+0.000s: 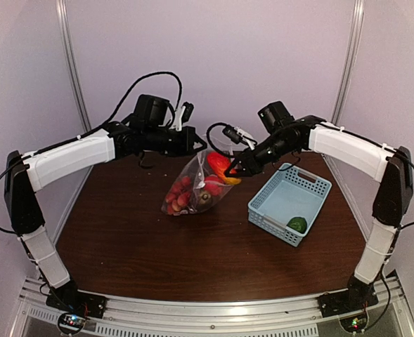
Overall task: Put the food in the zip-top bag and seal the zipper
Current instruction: Place the fake fruit in the zipper food storage bag.
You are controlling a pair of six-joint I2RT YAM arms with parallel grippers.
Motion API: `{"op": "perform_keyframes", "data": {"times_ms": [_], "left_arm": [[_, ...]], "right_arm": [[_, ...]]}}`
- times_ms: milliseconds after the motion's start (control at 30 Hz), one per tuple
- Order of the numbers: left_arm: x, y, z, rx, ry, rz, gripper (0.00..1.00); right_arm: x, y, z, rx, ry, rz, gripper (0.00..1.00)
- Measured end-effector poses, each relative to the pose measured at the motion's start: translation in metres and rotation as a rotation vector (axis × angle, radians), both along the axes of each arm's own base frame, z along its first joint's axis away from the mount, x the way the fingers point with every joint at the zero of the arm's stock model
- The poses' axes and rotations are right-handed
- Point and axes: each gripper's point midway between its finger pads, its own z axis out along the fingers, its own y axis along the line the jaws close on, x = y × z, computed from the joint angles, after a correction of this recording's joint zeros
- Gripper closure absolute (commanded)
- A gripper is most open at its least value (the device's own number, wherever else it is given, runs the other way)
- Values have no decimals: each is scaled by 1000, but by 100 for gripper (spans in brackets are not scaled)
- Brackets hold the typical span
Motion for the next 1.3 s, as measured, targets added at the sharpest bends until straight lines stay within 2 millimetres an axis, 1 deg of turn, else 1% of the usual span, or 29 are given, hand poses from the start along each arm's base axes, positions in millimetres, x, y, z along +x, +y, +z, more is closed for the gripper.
{"op": "perform_keyframes", "data": {"times_ms": [100, 167, 233, 333, 433, 533, 567, 700, 833, 900, 1033, 1100, 1133, 1167, 1200, 1233, 1267, 1300], "left_arm": [[0, 0, 0, -3, 4, 2, 100], [0, 0, 0, -6, 8, 1, 100], [-1, -1, 0, -9, 13, -1, 100], [-2, -1, -1, -14, 19, -2, 100], [-2, -1, -2, -15, 23, -1, 100], [-2, 0, -1, -19, 23, 1, 100], [-2, 0, 0, -20, 23, 2, 100], [-2, 0, -3, -19, 26, 5, 100], [-1, 1, -5, -16, 29, 11, 100], [-1, 1, -5, -14, 27, 16, 100], [0, 3, -4, -13, 22, 24, 100], [0, 7, 1, -17, -8, 34, 100], [-1, 11, 4, -15, -29, 43, 100], [-2, 20, 6, -1, -55, 69, 100], [-2, 26, 7, 17, -63, 86, 100], [-2, 30, 13, 26, -78, 93, 100], [-3, 29, 21, 35, -96, 85, 100], [-2, 28, 30, 49, -127, 84, 100]], "right_arm": [[16, 5, -19, -38, 40, -50, 71], [23, 7, -23, -51, 57, -84, 69], [30, 8, -18, -49, 53, -110, 66], [38, 16, 1, -19, 29, -131, 61], [37, 24, 14, 0, 14, -133, 53], [36, 29, 12, -11, 20, -136, 41], [34, 31, 9, -16, 23, -131, 38], [27, 34, 3, -43, 22, -111, 36], [22, 28, 9, -55, -14, -96, 36], [16, 19, 17, -54, -38, -94, 36], [3, -9, 49, -42, -133, -111, 37], [1, -29, 63, -44, -193, -134, 38], [2, -40, 67, -49, -211, -149, 39], [6, -55, 70, -59, -232, -173, 39], [11, -71, 68, -76, -242, -202, 39], [19, -90, 61, -104, -242, -238, 39], [24, -106, 54, -131, -235, -265, 39], [31, -126, 40, -174, -216, -297, 38]]}}
